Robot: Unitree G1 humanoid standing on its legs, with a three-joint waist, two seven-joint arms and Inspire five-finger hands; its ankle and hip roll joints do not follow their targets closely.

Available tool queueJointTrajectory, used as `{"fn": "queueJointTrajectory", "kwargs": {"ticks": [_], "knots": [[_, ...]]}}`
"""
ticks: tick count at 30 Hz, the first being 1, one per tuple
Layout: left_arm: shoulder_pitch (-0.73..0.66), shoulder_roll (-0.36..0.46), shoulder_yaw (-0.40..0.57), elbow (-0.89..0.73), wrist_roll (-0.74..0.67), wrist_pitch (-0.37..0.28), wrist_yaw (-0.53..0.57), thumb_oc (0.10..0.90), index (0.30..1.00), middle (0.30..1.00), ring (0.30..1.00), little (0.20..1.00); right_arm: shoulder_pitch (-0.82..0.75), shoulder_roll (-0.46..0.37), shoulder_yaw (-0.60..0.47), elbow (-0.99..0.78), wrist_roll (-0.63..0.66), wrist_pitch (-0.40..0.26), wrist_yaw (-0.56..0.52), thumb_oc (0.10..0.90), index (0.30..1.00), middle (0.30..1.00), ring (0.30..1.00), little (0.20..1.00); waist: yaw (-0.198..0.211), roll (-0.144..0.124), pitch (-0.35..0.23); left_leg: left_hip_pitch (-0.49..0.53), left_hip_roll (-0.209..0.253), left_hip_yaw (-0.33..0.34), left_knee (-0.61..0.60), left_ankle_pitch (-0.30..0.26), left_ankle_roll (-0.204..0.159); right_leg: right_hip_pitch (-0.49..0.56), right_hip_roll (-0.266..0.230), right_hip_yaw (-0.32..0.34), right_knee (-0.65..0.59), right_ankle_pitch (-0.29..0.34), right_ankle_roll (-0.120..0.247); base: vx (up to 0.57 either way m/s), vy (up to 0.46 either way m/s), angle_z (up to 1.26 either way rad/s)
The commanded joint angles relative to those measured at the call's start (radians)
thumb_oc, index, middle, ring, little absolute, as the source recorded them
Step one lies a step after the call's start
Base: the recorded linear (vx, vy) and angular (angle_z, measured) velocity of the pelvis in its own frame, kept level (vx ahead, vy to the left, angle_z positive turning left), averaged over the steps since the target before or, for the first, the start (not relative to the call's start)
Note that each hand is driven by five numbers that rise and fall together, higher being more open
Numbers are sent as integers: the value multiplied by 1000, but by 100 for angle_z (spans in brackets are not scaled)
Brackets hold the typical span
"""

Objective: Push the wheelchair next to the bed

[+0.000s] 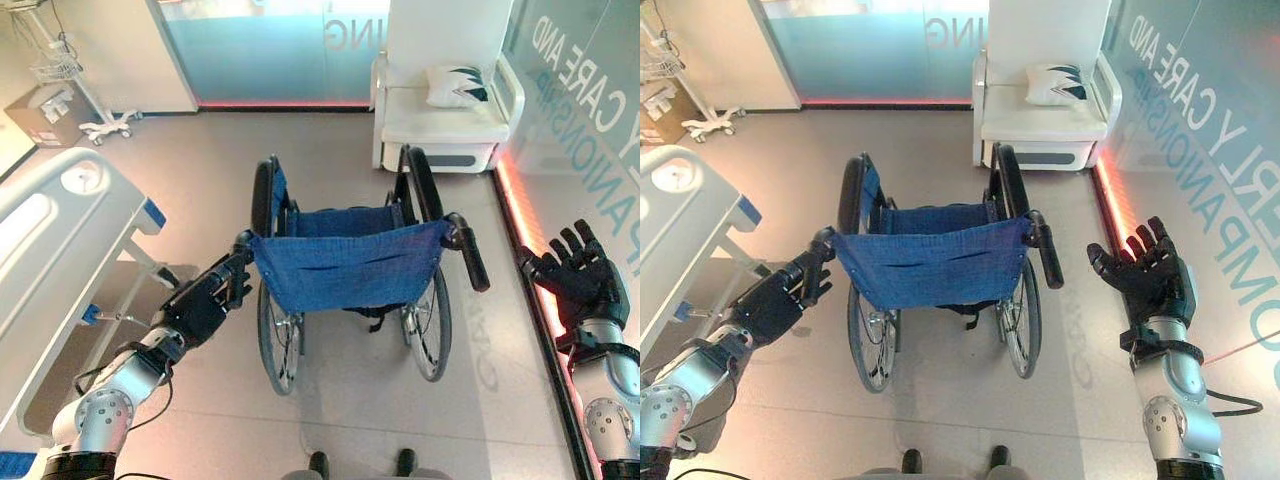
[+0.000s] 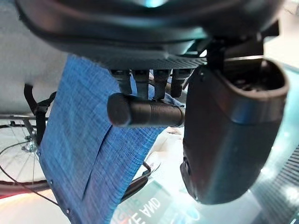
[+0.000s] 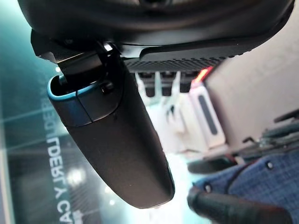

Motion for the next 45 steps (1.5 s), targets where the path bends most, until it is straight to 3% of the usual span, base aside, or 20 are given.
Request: {"fn": "queueJointTrajectory", "kwargs": {"ticks": [1, 4, 8, 12, 21, 22, 25, 26, 40, 42, 45], "knots": [[-187, 46, -49, -239, -148, -92, -84, 800, 900, 900, 900, 900, -143, -88, 16, -128, 15, -64, -17, 800, 900, 900, 900, 900, -26, -13, -55, -40, 21, 29, 3, 7, -19, 9, -53, 10, 2, -11, 29, 4, -24, 4], [-189, 41, -56, -259, -156, -78, -87, 800, 900, 900, 900, 900, -143, -87, 20, -133, 20, -53, -17, 800, 900, 900, 900, 900, -24, -14, -53, -41, 21, 27, 3, 5, -20, 9, -53, 8, 2, -11, 30, -9, -11, 3], [-182, 36, -95, -301, -159, 20, -65, 800, 900, 900, 900, 900, -150, -92, 50, -142, 3, -13, -19, 800, 900, 900, 900, 900, -18, -16, -54, -40, 21, 24, 3, 6, -20, 11, -54, 4, 2, -8, 33, -4, -3, 1], [-180, 41, -151, -301, -156, 74, -34, 800, 900, 900, 900, 900, -162, -117, 89, -153, 6, 12, -32, 800, 900, 900, 900, 900, -15, -16, -55, -38, 21, 24, 3, 8, -18, 13, -55, 1, 2, -6, 36, -9, -8, 3], [-268, 63, -257, -242, -187, 28, 71, 800, 900, 900, 900, 900, -240, -172, 205, -130, 14, 53, -41, 800, 900, 900, 900, 900, -20, -14, -58, -26, 22, 33, 3, 6, -18, 20, -55, 1, 2, -6, 39, 10, -3, 6], [-277, 61, -261, -231, -192, 19, 81, 656, 684, 684, 684, 684, -244, -174, 214, -123, 5, 57, -40, 800, 900, 900, 900, 900, -20, -14, -58, -24, 21, 33, 3, 6, -18, 21, -55, 1, 2, -6, 40, 23, 5, 3], [-305, 62, -266, -207, -208, 6, 100, 563, 545, 545, 545, 545, -261, -183, 232, -104, -8, 78, -38, 800, 900, 900, 900, 900, -23, -14, -60, -20, 21, 33, 3, 4, -19, 24, -55, 2, 2, -6, 40, 0, 0, 0], [-316, 64, -269, -199, -213, -2, 98, 400, 300, 300, 300, 300, -272, -189, 236, -95, -13, 89, -36, 800, 900, 900, 900, 900, -24, -15, -60, -18, 20, 32, 3, 4, -19, 24, -54, 4, 2, -6, 40, 0, 0, 0], [-385, 62, -304, -126, -189, -37, 83, 400, 300, 300, 300, 300, -394, -252, 315, 23, -102, 206, -24, 800, 900, 900, 900, 900, -17, -21, -64, -3, 21, 27, 3, 1, -18, 41, -48, 10, 2, -12, 39, 23, -6, 0], [-386, 55, -305, -116, -176, -43, 78, 400, 300, 300, 300, 300, -399, -255, 324, 57, -154, 249, -47, 800, 900, 900, 900, 900, -14, -22, -66, 2, 21, 23, 3, 0, -18, 46, -48, 9, 2, -14, 39, 53, -2, 0], [-391, 60, -314, -124, -182, -52, 98, 400, 300, 300, 300, 300, -405, -271, 342, 95, -186, 262, -79, 800, 900, 900, 900, 900, -9, -24, -69, 6, 23, 18, 3, 1, -18, 52, -49, 6, 2, -15, 40, 51, -5, 2]]}}
